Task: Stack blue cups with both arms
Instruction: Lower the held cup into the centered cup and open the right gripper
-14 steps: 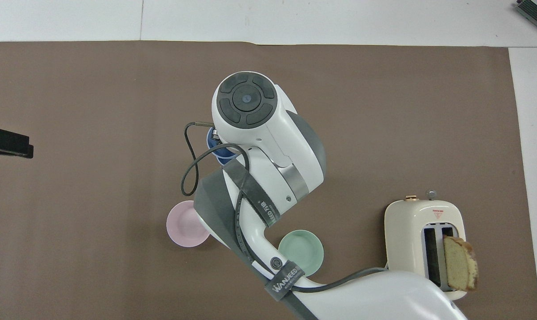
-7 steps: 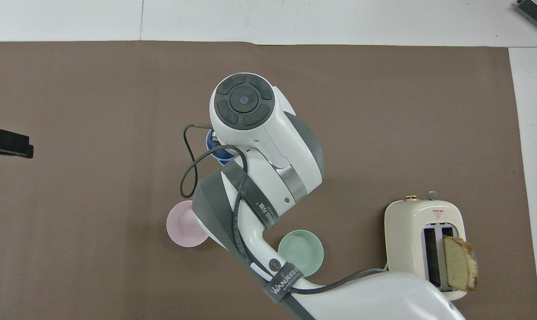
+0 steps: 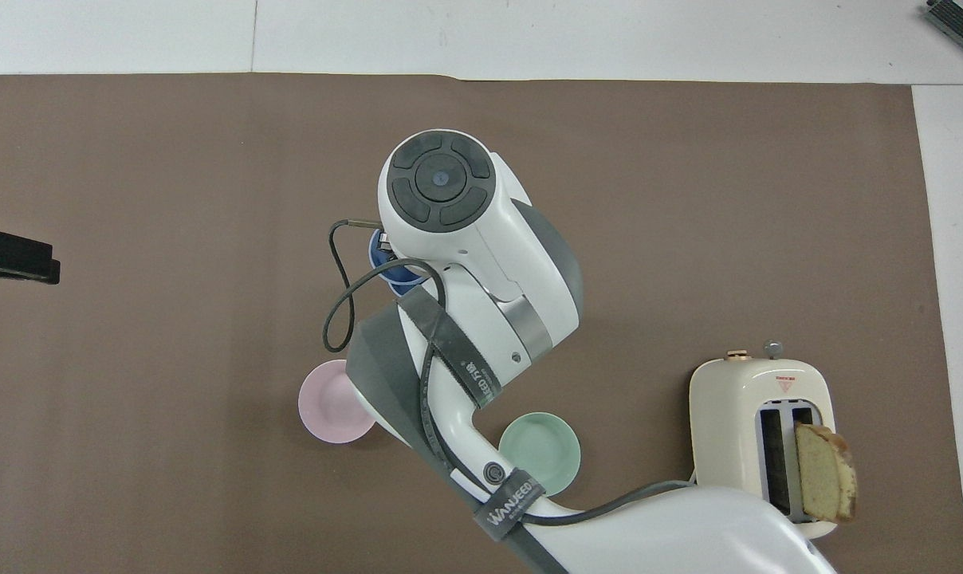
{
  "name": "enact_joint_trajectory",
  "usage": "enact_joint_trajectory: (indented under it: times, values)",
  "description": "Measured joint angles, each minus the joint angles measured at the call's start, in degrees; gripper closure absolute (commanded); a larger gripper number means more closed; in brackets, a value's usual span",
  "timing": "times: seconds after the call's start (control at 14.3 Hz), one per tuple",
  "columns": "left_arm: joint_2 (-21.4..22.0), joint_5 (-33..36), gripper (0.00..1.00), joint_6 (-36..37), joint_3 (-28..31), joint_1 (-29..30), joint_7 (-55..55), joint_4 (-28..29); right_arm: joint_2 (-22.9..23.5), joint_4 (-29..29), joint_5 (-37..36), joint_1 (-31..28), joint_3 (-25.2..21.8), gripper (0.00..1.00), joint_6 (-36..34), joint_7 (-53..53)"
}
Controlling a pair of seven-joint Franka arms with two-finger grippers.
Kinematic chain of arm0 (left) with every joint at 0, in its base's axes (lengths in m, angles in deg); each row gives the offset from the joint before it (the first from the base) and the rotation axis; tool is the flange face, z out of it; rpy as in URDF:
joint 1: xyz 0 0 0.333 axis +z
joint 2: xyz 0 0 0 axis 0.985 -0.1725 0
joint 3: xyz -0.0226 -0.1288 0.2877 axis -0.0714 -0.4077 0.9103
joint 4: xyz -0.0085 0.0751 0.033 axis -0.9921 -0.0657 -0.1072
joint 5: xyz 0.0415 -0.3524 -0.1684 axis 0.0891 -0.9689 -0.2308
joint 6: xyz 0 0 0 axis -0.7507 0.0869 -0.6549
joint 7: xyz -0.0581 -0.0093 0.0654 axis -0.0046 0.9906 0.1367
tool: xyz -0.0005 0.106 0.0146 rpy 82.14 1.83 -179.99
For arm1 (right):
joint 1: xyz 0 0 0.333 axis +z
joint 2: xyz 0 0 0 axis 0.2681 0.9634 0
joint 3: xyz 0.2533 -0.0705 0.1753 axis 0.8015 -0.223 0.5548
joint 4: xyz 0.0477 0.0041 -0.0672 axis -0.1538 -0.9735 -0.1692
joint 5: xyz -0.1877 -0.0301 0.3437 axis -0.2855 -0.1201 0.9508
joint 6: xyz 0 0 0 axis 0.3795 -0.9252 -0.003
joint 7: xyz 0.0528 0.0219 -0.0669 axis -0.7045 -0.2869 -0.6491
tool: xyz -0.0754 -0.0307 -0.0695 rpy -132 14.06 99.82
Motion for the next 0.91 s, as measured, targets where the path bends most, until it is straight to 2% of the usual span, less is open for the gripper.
enact_joint_trajectory:
  times: [0.91]
  values:
    - [0.0,0.0,0.0,0.0,0.0,0.0,0.0,0.0,0.0,-2.1,0.0,-0.1,0.0,1.0,1.9,0.0]
